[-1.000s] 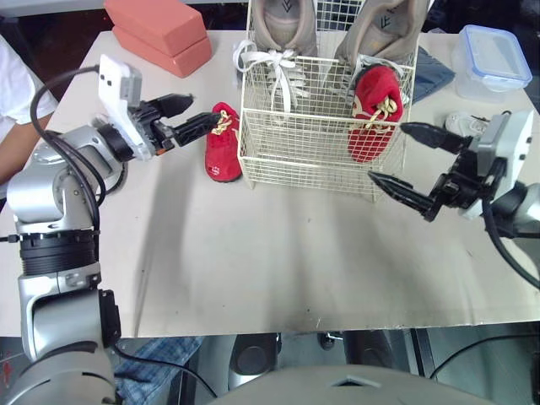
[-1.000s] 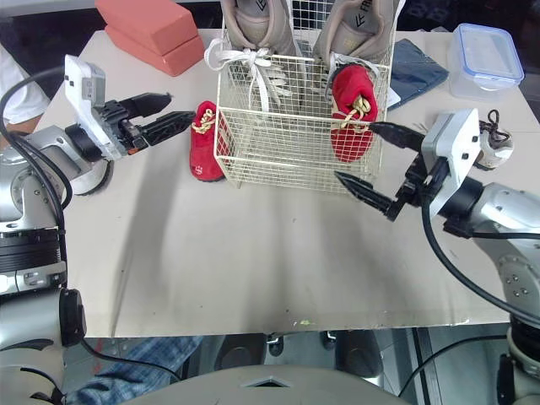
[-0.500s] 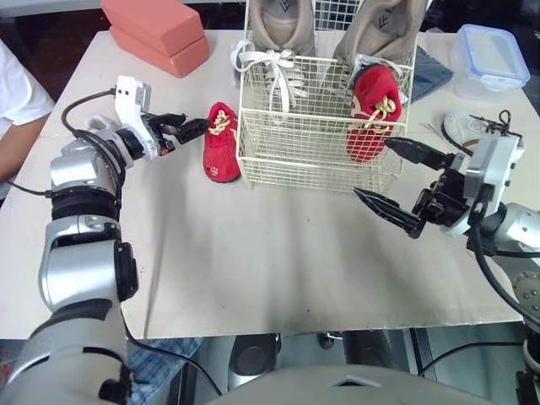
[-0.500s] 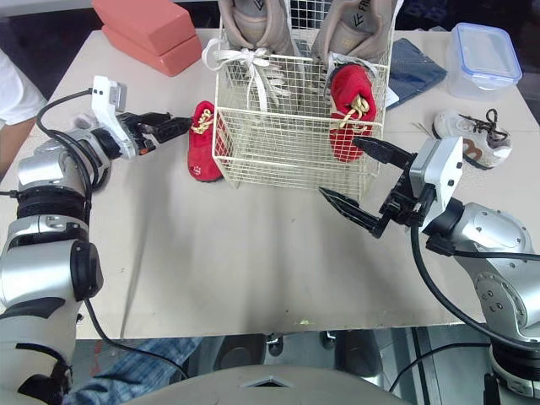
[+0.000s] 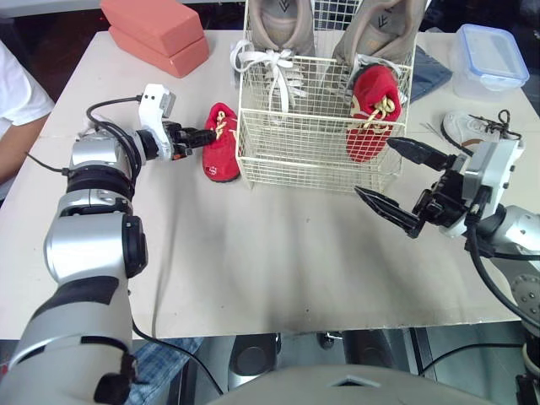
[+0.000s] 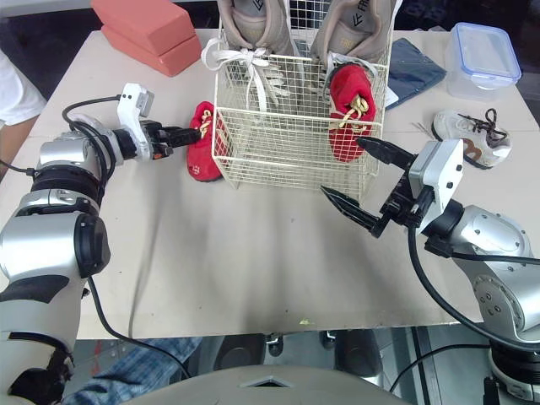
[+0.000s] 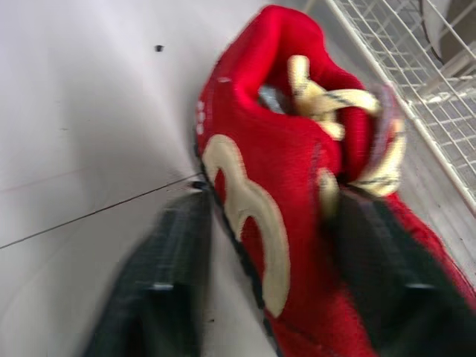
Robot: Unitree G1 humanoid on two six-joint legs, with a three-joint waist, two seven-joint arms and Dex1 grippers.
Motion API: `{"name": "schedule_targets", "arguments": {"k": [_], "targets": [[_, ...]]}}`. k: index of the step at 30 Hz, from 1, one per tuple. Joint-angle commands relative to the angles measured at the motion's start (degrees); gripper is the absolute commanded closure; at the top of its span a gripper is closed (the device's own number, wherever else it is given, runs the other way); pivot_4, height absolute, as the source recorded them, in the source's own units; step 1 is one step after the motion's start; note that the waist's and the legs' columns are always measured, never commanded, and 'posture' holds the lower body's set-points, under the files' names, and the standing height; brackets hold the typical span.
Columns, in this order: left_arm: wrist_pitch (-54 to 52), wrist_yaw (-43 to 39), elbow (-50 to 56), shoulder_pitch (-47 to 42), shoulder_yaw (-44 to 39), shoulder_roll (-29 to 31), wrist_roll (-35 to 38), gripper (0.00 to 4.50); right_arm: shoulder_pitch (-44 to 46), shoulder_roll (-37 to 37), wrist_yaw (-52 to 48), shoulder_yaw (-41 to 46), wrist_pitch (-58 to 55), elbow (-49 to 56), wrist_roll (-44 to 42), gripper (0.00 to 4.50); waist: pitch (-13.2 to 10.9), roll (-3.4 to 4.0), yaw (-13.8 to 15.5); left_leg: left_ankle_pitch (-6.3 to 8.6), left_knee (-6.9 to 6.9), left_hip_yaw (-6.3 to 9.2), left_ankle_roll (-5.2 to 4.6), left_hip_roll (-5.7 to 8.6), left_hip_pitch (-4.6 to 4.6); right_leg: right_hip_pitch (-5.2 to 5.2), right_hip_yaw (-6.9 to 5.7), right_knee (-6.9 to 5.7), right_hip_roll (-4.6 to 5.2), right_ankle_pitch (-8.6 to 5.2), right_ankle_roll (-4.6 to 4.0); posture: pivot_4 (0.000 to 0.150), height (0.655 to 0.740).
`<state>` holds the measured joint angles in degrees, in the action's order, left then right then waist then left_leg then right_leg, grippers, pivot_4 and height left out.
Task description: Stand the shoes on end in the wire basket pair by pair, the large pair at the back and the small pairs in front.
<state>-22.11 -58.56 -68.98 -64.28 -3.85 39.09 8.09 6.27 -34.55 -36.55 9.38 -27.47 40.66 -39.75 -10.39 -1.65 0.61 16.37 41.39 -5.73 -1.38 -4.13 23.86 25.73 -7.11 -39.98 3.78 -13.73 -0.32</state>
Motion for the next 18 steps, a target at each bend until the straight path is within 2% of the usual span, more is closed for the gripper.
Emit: {"name": "schedule_targets", "arguments": {"k": [1, 3, 8, 12, 15, 18], "targets": [[1.1, 0.1, 2.3, -0.5, -1.9, 2.5, 0.3, 4.05, 0.5, 0.1, 0.1, 0.0, 1.4, 1.7, -0.2, 0.0, 0.0, 0.0, 0.0, 0.0, 0.0, 0.0, 0.0, -0.01, -0.01, 0.0, 0.0, -0.01, 0.0, 0.0, 0.0, 0.15, 0.686], [0.8, 0.0, 3.7, -0.3, -3.1, 3.3, 1.3, 4.45, 0.7, 0.3, 0.1, -0.1, 1.5, 1.5, -0.3, 0.0, 0.0, -0.01, 0.0, 0.0, 0.0, 0.01, 0.0, -0.02, 0.0, 0.0, -0.01, -0.01, -0.01, 0.0, 0.0, 0.15, 0.686], [-1.2, -1.1, 8.9, 2.0, -4.9, 4.9, 2.6, 4.45, 1.6, 0.3, -0.2, -0.4, 1.6, 0.8, -0.5, 0.0, 0.0, -0.01, 0.1, 0.0, 0.0, 0.0, 0.0, -0.03, 0.05, 0.01, 0.0, 0.03, 0.01, 0.02, -0.04, 0.15, 0.686], [-1.3, 1.1, 16.6, 5.4, -7.7, 5.4, 4.6, 4.45, 2.0, 0.3, -0.6, -0.5, 1.6, 0.4, -0.6, 0.0, 0.0, -0.01, 0.1, 0.0, 0.02, 0.01, 0.0, -0.03, 0.05, 0.01, 0.0, 0.02, 0.03, 0.03, -0.04, 0.15, 0.686], [2.3, 2.4, 27.4, 8.7, -13.3, 4.1, 9.7, 4.45, 2.5, 0.5, -0.5, -0.1, 1.7, 0.1, -1.1, 0.0, 0.0, -0.04, 0.1, 0.0, 0.04, 0.04, 0.0, -0.07, 0.06, 0.01, 0.01, 0.0, 0.05, 0.03, -0.05, 0.15, 0.686], [9.1, 5.4, 39.7, 11.5, -19.1, 0.3, 15.2, 4.45, 2.7, 0.7, -0.5, 0.3, 1.9, -0.1, -1.5, 0.0, 0.0, -0.08, 0.3, 0.0, 0.08, 0.14, 0.01, -0.1, 0.15, 0.01, 0.06, 0.01, 0.13, 0.03, -0.06, 0.15, 0.686]]}}
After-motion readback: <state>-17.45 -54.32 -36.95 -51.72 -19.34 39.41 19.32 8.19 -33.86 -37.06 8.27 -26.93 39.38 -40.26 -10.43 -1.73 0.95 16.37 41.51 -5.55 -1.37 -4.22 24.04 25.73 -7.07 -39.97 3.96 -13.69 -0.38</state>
